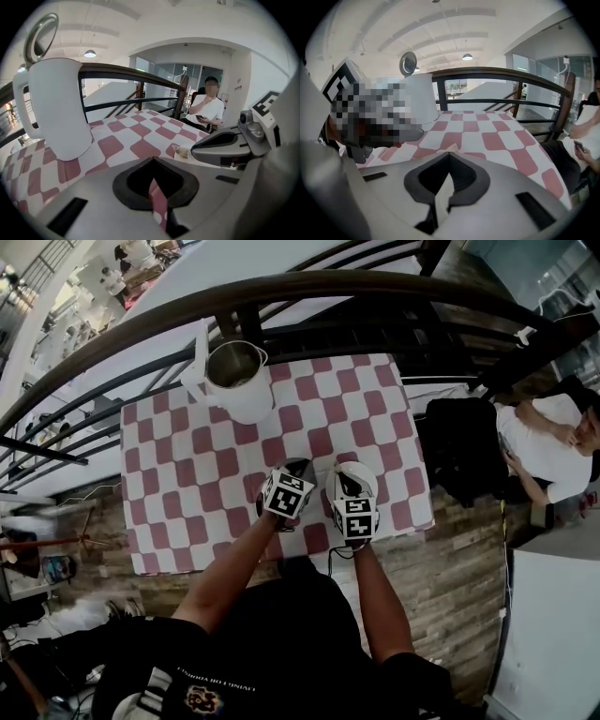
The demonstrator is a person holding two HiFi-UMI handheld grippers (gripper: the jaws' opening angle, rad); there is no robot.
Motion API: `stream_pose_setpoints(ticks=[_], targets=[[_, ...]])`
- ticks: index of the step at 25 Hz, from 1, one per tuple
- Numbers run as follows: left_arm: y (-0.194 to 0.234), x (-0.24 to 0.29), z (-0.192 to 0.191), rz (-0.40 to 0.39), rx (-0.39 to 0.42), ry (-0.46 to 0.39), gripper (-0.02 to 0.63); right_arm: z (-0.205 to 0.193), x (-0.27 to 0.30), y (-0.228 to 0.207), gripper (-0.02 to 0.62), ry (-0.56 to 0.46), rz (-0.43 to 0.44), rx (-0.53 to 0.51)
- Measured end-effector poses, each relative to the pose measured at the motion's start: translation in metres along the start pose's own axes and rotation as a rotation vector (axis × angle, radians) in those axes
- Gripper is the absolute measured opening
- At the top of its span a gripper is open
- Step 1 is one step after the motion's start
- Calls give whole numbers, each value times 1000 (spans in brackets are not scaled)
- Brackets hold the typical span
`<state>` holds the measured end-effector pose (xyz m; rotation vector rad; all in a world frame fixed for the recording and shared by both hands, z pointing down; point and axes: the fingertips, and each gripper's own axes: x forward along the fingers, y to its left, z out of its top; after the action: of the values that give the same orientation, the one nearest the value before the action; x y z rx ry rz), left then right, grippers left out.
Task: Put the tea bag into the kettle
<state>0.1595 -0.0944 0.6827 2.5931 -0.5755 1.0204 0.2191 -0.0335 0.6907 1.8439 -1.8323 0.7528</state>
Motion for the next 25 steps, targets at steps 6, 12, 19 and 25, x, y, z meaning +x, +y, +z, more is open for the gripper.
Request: stream_pose_setpoints(ticks=[6,12,19,25], targets=[[30,-21,-7,55,-48,-20,0,22,11,19,14,-15,38,-44],[76,-58,-20,153,-128,-46,0,48,33,62,14,-22,125,-119],[128,-103,-55,275,-236,-67,-1,68,59,125,14,-23,241,-210],[151,-130,-81,341,-309,-71,0,70,72,164,14,-6,311,-270]])
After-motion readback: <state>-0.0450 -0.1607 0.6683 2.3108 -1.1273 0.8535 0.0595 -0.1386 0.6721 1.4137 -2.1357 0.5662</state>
